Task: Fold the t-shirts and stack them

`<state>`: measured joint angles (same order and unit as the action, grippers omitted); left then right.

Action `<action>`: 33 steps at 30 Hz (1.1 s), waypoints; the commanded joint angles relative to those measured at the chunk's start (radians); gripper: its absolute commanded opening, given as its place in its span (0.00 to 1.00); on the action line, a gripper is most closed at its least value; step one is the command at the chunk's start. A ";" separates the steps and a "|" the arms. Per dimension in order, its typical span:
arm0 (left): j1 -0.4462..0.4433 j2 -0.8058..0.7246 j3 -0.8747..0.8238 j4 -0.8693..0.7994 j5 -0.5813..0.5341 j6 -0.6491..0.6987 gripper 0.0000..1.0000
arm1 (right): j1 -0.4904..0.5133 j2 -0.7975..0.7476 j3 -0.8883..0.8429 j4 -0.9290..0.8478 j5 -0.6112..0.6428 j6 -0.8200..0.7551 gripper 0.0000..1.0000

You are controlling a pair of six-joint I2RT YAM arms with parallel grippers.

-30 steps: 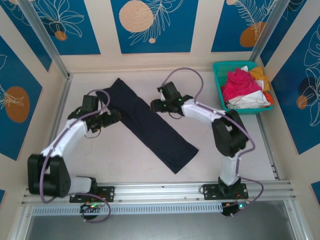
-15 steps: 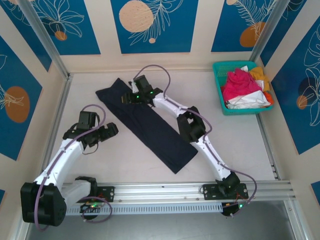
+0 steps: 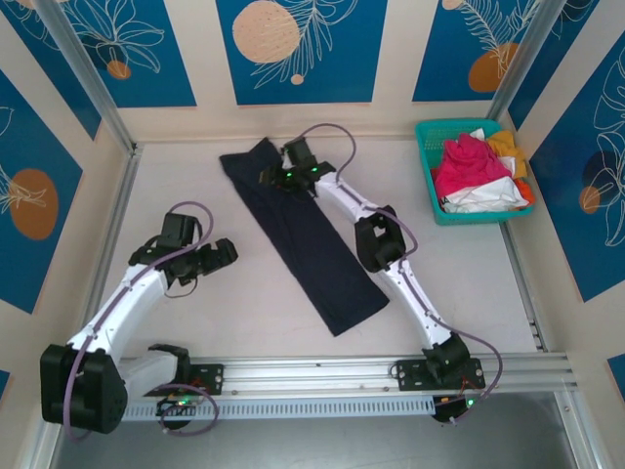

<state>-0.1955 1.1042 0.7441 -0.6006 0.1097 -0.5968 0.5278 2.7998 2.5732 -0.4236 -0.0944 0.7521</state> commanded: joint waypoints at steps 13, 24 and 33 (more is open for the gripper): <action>-0.213 0.192 0.088 0.171 -0.022 -0.036 1.00 | -0.193 -0.195 -0.247 -0.164 0.207 -0.004 0.51; -0.533 0.631 0.445 0.284 0.196 -0.032 0.63 | -0.226 -0.268 -0.304 -0.124 0.155 -0.054 0.52; -0.641 0.994 0.724 0.208 0.287 0.009 0.30 | -0.271 -0.232 -0.323 -0.116 0.128 -0.053 0.51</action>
<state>-0.8478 2.0373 1.4181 -0.3222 0.3500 -0.6136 0.2764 2.5732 2.2593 -0.5228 0.0486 0.7136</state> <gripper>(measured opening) 0.367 0.515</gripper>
